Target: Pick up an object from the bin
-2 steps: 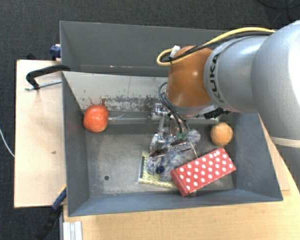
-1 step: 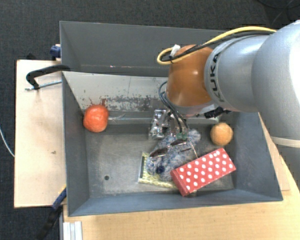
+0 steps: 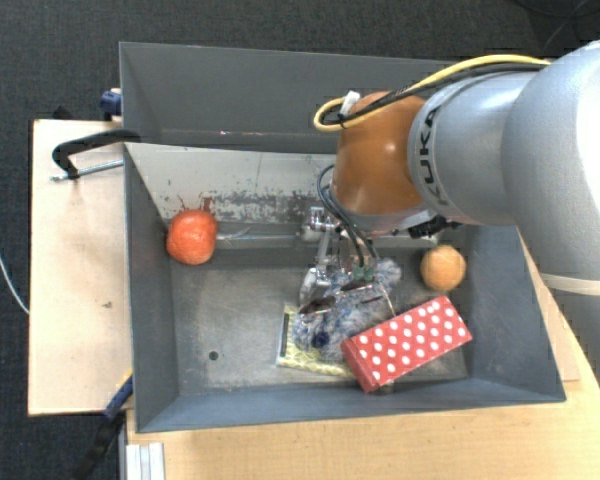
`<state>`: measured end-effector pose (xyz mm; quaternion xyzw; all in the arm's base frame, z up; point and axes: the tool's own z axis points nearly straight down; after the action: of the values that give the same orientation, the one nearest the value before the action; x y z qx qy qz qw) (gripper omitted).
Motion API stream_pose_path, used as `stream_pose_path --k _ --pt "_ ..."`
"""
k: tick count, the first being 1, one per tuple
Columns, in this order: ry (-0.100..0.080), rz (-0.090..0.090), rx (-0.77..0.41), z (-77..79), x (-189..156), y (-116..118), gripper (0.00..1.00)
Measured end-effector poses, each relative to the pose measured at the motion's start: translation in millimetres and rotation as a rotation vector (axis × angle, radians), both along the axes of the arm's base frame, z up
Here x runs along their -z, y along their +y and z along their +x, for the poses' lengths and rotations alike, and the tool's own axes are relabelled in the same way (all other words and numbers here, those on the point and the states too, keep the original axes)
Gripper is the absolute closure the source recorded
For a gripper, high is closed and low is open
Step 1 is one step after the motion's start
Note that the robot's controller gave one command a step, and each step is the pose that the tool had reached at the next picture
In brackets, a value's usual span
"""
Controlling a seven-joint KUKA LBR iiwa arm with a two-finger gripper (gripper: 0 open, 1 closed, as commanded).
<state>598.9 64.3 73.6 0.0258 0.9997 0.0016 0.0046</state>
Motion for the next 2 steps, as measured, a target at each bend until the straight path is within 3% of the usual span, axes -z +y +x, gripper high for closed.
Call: stream_pose_path --k 1,2 --pt "-0.002 0.001 0.0 1.2 -2.4 0.3 1.0" --pt "0.0 0.0 0.0 -0.1 0.1 -0.1 0.0"
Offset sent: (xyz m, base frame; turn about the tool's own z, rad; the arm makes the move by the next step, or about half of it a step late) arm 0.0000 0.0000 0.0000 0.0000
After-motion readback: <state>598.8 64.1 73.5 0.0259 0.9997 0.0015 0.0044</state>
